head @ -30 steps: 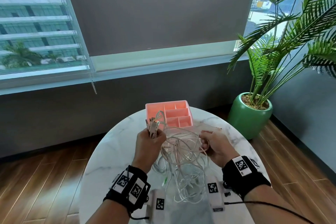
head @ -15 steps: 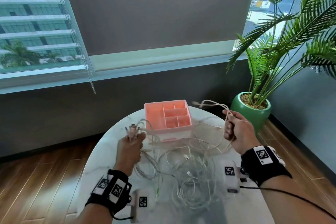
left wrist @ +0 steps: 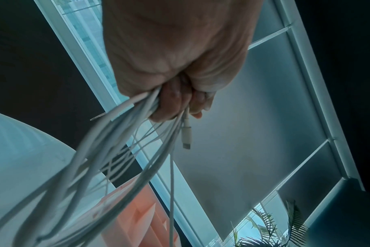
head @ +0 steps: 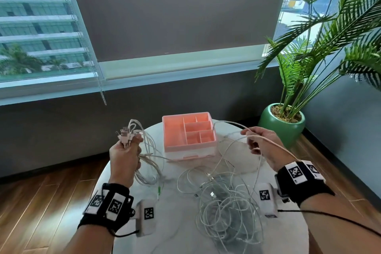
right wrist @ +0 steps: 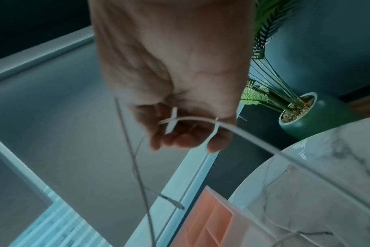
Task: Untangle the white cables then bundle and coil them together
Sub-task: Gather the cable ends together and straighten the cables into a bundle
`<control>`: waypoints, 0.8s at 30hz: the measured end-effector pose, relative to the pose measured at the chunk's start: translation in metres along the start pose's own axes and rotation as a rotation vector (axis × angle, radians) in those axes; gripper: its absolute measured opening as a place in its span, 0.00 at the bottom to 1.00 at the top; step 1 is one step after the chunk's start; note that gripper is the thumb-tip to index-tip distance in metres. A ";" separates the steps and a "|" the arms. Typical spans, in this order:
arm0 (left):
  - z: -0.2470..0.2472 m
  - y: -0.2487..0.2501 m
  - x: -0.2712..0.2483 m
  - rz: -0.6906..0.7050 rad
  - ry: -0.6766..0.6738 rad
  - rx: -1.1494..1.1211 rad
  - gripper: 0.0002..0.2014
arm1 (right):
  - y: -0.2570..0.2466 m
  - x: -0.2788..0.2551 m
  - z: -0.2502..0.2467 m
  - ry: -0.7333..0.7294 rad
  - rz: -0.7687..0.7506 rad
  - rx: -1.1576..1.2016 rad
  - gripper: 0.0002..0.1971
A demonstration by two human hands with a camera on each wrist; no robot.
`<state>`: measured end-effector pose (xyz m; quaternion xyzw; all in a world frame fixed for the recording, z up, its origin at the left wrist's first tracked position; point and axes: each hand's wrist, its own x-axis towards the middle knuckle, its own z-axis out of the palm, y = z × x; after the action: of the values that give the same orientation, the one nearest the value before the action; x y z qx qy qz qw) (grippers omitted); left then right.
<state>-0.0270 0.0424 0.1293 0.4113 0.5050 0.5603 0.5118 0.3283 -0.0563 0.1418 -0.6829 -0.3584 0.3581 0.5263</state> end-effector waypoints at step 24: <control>0.005 0.087 -0.013 0.269 -0.053 -0.280 0.12 | 0.082 -0.055 0.106 -0.856 0.091 -0.806 0.04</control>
<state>-0.0340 0.0330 0.2171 0.4144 0.3488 0.6774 0.4977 0.2188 -0.0703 0.0477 -0.6385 -0.6171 0.4595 0.0177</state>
